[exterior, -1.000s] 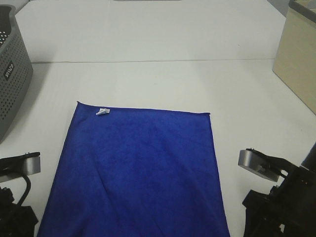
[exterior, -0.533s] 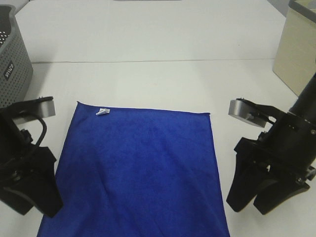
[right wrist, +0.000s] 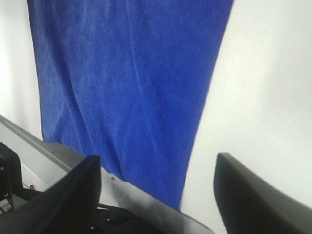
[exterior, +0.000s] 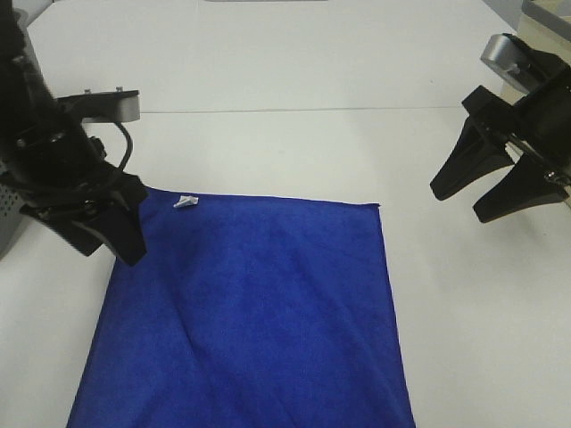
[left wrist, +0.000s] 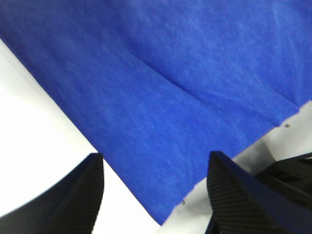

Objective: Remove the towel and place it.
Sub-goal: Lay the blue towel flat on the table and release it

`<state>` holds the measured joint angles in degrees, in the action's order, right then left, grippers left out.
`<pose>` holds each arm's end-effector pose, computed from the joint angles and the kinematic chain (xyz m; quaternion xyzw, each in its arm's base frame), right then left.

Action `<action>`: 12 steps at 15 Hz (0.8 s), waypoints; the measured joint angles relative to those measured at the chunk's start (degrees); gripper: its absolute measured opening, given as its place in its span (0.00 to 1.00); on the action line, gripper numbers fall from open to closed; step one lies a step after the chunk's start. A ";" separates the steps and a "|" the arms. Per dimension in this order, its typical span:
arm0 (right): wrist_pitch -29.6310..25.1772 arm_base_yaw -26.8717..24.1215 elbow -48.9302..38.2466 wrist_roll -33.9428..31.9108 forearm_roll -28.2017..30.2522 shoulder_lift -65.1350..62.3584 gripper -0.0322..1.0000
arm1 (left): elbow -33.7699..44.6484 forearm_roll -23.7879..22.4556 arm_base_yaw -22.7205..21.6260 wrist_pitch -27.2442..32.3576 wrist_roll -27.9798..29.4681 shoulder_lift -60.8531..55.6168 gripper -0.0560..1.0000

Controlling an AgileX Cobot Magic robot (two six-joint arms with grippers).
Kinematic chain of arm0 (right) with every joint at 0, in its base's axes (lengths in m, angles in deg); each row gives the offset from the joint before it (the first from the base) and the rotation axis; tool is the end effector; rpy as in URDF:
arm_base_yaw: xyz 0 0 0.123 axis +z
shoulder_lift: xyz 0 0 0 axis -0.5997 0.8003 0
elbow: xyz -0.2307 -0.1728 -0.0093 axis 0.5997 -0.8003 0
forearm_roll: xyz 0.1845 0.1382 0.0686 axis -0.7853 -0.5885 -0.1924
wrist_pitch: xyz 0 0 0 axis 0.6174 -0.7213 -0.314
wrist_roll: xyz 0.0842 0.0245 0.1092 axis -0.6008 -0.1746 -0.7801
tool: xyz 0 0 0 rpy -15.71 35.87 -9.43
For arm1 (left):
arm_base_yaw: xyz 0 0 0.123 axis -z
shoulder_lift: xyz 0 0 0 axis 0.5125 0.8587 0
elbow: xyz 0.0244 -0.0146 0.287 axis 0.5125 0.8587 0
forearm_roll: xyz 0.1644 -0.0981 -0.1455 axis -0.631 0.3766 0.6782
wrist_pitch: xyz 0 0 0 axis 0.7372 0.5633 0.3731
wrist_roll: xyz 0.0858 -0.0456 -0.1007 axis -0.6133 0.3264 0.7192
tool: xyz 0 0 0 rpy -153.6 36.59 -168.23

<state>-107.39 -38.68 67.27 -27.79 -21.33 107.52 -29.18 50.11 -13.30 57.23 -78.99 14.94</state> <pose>0.3075 0.0710 0.1899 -0.0153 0.9526 0.3011 0.0408 0.2996 -0.1378 0.1653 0.2025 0.9678 -0.1494 0.0014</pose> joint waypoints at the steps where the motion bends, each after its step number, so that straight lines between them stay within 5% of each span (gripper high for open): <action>1: 0.00 -0.06 0.97 0.00 0.23 0.69 0.67 | -2.01 -0.80 0.00 0.00 0.29 1.60 0.61; 6: 1.66 -0.06 8.42 0.00 1.89 9.40 0.67 | -19.54 -6.07 -2.01 5.27 2.81 15.18 0.61; 12: 2.92 -0.06 17.30 -3.61 6.47 18.96 0.70 | -31.57 -6.47 -9.00 8.25 4.53 24.29 0.61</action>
<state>-104.47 -38.74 84.58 -31.40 -14.86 126.48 -60.75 43.63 -22.29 65.48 -74.46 39.23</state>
